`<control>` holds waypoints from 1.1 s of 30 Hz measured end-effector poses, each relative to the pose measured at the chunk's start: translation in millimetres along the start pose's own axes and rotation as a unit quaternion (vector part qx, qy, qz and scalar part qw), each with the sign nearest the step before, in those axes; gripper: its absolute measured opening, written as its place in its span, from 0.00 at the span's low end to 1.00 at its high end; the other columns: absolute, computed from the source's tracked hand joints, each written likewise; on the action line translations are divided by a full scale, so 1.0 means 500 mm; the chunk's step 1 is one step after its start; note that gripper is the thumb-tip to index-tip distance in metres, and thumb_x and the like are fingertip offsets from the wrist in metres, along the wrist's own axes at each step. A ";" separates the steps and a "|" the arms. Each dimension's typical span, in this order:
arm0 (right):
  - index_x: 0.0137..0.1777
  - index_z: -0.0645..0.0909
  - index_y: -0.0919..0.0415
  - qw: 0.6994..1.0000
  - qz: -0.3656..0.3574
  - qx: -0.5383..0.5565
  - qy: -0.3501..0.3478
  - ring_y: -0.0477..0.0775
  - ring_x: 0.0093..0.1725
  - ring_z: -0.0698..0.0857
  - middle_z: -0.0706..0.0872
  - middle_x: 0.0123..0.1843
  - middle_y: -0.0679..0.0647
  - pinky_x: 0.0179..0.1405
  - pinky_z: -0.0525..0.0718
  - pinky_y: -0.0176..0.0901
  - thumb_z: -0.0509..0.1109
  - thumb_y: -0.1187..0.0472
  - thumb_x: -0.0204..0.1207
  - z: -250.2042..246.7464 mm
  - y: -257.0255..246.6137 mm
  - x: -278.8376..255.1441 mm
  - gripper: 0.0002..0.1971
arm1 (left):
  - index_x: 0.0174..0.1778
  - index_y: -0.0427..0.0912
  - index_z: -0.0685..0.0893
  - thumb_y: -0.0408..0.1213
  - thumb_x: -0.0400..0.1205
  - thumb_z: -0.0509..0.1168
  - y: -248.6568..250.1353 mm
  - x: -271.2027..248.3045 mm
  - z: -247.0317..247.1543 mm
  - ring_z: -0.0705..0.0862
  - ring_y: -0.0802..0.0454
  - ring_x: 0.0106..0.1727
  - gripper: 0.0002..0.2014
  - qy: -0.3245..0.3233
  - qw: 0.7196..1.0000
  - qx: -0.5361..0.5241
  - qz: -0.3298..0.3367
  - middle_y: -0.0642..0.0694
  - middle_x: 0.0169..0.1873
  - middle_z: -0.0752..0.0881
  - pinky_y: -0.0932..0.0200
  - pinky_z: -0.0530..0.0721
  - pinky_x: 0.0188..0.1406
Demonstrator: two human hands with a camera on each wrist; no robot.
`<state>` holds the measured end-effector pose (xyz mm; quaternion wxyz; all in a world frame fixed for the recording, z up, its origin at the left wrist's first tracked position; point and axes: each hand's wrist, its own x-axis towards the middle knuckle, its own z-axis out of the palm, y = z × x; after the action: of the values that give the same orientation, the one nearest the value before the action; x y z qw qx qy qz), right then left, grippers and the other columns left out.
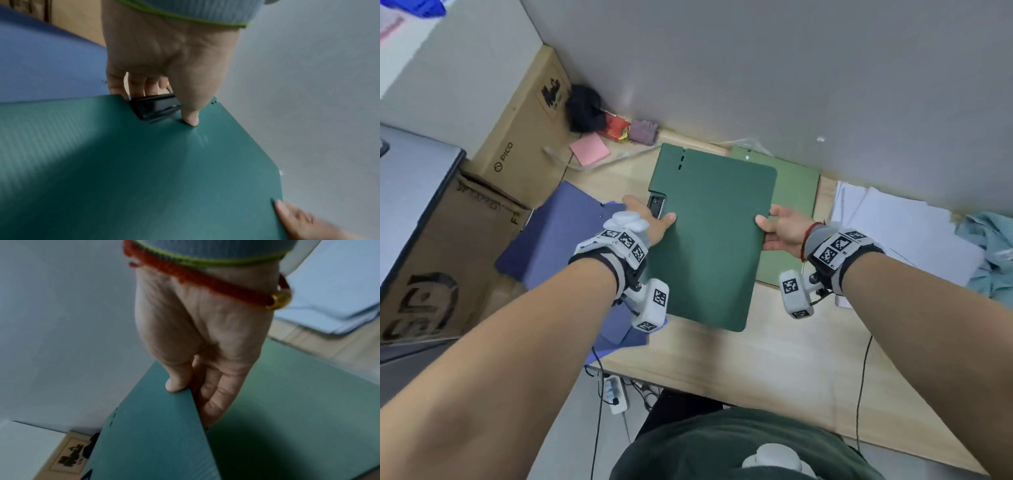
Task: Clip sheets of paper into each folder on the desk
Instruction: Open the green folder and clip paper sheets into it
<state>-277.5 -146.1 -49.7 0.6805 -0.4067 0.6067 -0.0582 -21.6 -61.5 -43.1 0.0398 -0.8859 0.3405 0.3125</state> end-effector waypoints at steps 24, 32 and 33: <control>0.69 0.81 0.57 0.990 0.033 -0.014 0.138 0.58 0.60 0.89 0.89 0.62 0.55 0.69 0.83 0.57 0.77 0.61 0.72 -0.372 0.417 -0.158 0.24 | 0.65 0.30 0.81 0.59 0.86 0.57 0.234 -0.286 0.414 0.85 0.40 0.48 0.32 -0.211 0.966 0.107 0.106 0.38 0.48 0.85 0.49 0.83 0.53; 0.57 0.82 0.62 0.992 0.002 0.061 0.113 0.55 0.44 0.86 0.87 0.51 0.56 0.54 0.89 0.52 0.66 0.48 0.84 -0.397 0.358 -0.215 0.16 | 0.73 0.37 0.77 0.71 0.81 0.50 0.288 -0.339 0.371 0.87 0.35 0.59 0.41 -0.181 0.965 0.103 0.159 0.37 0.67 0.82 0.42 0.84 0.63; 0.57 0.83 0.64 0.993 -0.008 0.064 0.103 0.55 0.42 0.86 0.87 0.48 0.56 0.52 0.90 0.51 0.64 0.44 0.84 -0.396 0.340 -0.223 0.21 | 0.76 0.39 0.75 0.76 0.77 0.48 0.299 -0.348 0.357 0.86 0.35 0.60 0.47 -0.174 0.967 0.088 0.166 0.38 0.71 0.80 0.41 0.84 0.63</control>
<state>-549.4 -65.4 -55.7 0.6383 -0.3588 0.6657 -0.1439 -309.2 -24.5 -63.6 0.1243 -0.7420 0.4965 0.4329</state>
